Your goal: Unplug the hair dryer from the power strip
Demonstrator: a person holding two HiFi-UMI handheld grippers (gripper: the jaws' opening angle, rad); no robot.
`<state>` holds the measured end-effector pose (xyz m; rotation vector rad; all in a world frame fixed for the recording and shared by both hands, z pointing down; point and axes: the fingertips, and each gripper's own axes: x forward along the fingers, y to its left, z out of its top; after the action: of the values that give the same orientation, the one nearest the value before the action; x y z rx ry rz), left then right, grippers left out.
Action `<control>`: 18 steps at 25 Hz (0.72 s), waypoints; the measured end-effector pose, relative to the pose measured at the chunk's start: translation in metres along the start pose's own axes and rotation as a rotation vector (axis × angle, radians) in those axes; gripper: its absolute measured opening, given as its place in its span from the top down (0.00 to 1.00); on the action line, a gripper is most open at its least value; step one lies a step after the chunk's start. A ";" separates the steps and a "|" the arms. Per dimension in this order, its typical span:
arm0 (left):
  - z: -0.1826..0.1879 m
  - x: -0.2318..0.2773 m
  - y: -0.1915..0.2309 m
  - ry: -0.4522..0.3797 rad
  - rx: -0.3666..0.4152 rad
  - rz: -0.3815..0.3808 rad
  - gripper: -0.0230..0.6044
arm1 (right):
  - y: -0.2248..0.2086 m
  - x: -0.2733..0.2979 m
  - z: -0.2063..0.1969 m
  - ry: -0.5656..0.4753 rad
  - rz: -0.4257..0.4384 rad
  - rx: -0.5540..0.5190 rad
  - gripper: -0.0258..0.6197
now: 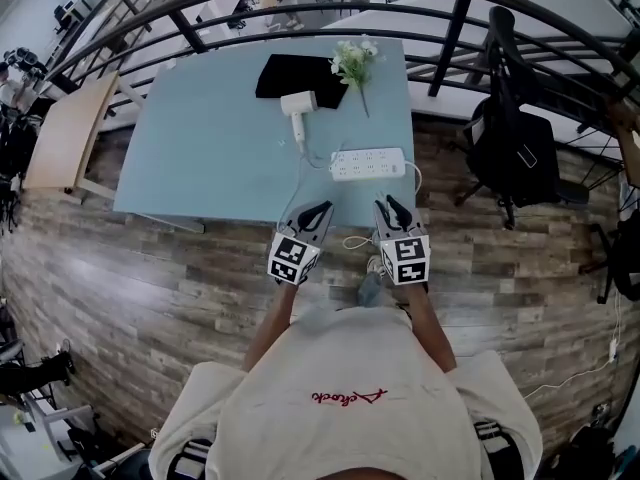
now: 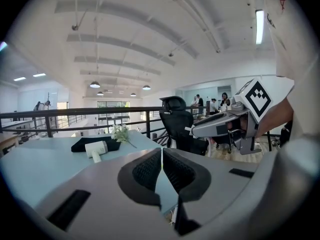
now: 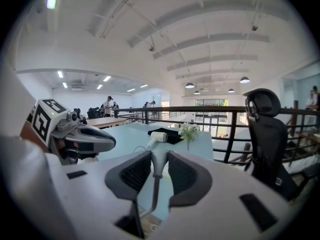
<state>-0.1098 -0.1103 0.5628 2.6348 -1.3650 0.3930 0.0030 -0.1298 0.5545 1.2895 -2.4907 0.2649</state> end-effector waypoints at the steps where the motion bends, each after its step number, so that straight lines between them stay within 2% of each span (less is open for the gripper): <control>1: 0.000 -0.007 -0.004 -0.004 0.005 -0.005 0.93 | 0.005 -0.007 0.000 -0.005 -0.005 0.000 0.77; 6: 0.008 -0.036 -0.027 -0.034 0.031 -0.020 0.93 | 0.023 -0.043 0.001 -0.032 -0.035 -0.003 0.78; 18: -0.006 -0.099 -0.089 -0.063 0.052 -0.048 0.93 | 0.075 -0.119 -0.027 -0.050 -0.053 0.005 0.78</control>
<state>-0.0928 0.0194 0.5376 2.7389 -1.3242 0.3470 0.0112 0.0121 0.5348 1.3782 -2.4936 0.2290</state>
